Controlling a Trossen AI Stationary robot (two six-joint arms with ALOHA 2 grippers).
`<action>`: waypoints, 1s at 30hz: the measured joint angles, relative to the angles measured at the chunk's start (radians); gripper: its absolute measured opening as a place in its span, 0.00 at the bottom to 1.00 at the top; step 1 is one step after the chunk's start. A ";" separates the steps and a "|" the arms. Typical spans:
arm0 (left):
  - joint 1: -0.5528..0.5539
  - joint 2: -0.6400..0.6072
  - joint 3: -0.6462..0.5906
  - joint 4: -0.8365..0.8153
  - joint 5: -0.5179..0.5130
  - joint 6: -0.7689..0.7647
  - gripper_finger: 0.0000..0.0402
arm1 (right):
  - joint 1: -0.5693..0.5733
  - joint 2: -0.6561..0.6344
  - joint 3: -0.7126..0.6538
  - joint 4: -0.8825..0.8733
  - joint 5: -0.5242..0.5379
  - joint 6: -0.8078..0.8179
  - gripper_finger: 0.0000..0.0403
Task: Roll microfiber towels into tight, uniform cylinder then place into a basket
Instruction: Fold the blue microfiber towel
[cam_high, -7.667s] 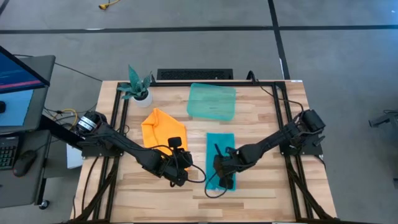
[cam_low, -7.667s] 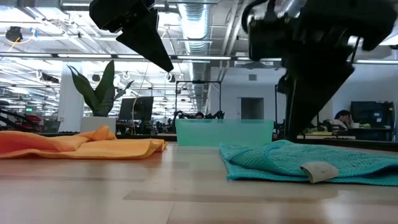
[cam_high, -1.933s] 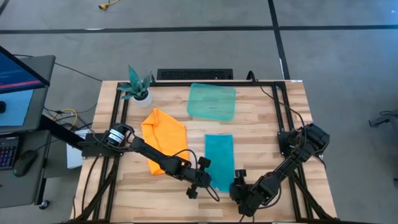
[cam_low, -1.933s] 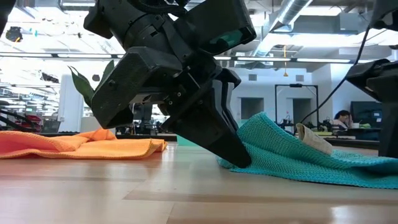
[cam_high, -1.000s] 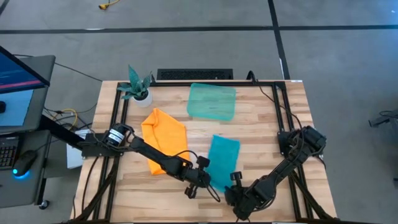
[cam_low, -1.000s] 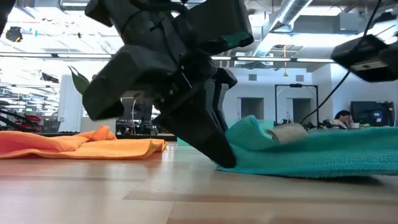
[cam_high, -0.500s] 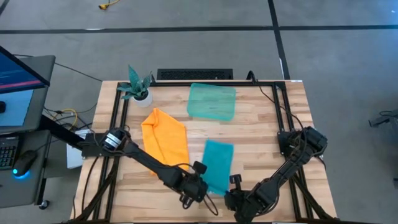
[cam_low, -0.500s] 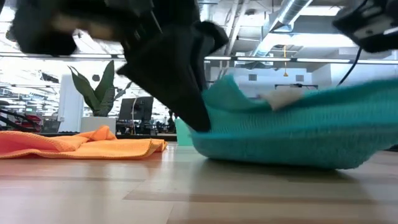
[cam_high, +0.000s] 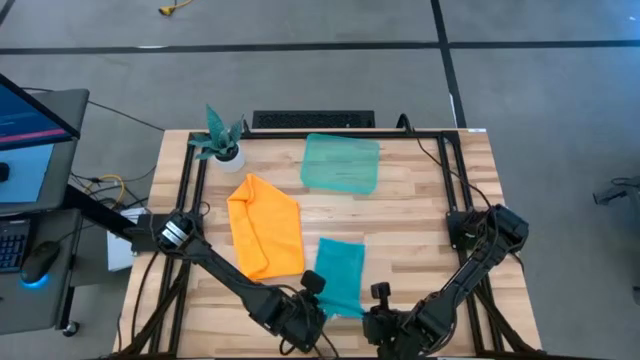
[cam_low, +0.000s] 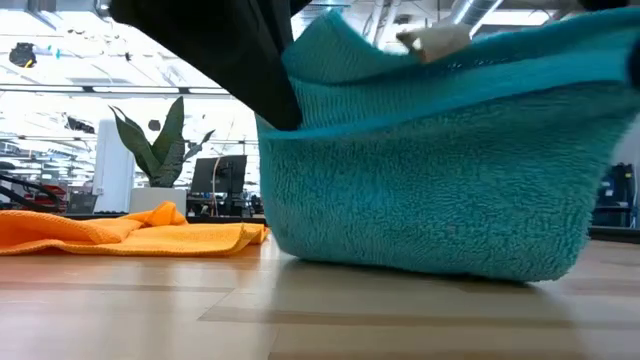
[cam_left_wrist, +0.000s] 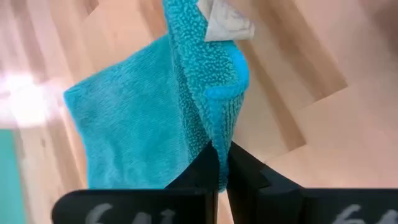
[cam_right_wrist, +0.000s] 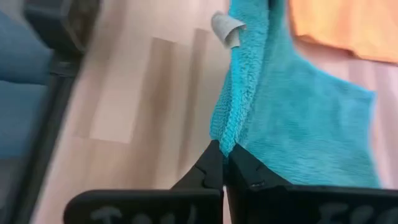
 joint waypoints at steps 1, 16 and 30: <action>0.003 0.000 0.000 -0.012 -0.011 0.000 0.02 | -0.006 0.000 0.000 -0.011 0.018 0.007 0.05; 0.112 0.000 -0.047 -0.111 -0.222 -0.129 0.02 | -0.142 0.007 -0.030 -0.204 0.061 0.305 0.04; 0.237 0.000 -0.133 -0.007 -0.218 -0.135 0.02 | -0.251 0.007 -0.139 -0.249 0.100 0.413 0.02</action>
